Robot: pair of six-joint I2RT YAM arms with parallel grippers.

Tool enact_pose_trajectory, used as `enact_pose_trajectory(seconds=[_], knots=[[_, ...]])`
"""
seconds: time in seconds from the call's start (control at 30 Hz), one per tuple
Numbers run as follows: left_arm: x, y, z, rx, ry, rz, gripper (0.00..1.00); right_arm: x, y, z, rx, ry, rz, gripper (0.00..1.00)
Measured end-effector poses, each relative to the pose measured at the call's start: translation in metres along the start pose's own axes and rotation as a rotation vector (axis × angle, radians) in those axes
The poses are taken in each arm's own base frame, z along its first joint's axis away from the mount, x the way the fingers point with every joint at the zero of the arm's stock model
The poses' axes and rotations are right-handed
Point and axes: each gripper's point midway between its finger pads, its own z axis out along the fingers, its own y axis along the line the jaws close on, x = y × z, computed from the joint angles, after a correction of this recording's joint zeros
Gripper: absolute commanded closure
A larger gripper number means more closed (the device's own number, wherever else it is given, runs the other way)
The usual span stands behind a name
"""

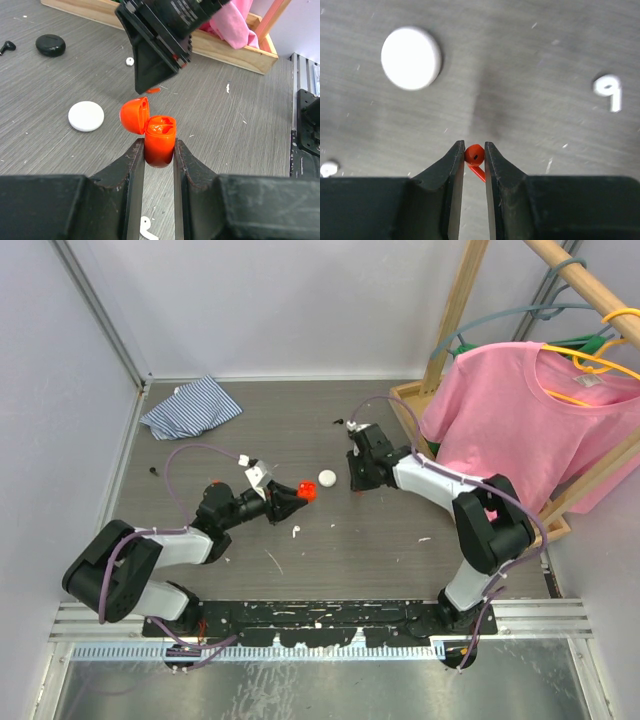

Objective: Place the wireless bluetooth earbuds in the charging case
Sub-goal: Pick up the earbud from the center of the board.

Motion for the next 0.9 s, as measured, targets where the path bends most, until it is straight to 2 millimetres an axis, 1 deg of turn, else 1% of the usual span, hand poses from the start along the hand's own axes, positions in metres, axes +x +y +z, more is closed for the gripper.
enact_pose_trajectory(seconds=[0.1, 0.2, 0.3, 0.4, 0.43, 0.53, 0.63, 0.9], knots=[[0.000, -0.002, 0.000, 0.010, 0.000, 0.001, 1.00, 0.019, 0.013, -0.006, -0.019, 0.020, -0.011, 0.75], [0.000, -0.003, 0.000, 0.018, -0.001, 0.003, 1.00, 0.046, 0.022, -0.008, -0.029, 0.061, -0.016, 0.75], [0.000, -0.004, -0.001, 0.024, 0.001, 0.002, 1.00, 0.069, 0.023, -0.007, -0.021, 0.107, -0.012, 0.73], [0.000, -0.005, -0.001, 0.029, 0.001, 0.003, 1.00, 0.085, 0.024, -0.006, -0.013, 0.137, -0.009, 0.70], [0.000, -0.006, -0.001, 0.032, 0.001, 0.003, 1.00, 0.088, 0.024, -0.006, -0.010, 0.143, -0.008, 0.68], [0.000, -0.006, -0.001, 0.035, 0.002, 0.003, 1.00, 0.089, 0.027, -0.006, -0.010, 0.139, -0.005, 0.60], [0.000, -0.008, -0.001, 0.042, 0.003, 0.003, 1.00, 0.090, 0.030, -0.007, -0.010, 0.138, -0.011, 0.55], [0.000, -0.010, -0.001, 0.054, 0.001, 0.006, 1.00, 0.093, 0.035, -0.019, -0.013, 0.139, -0.029, 0.54]])
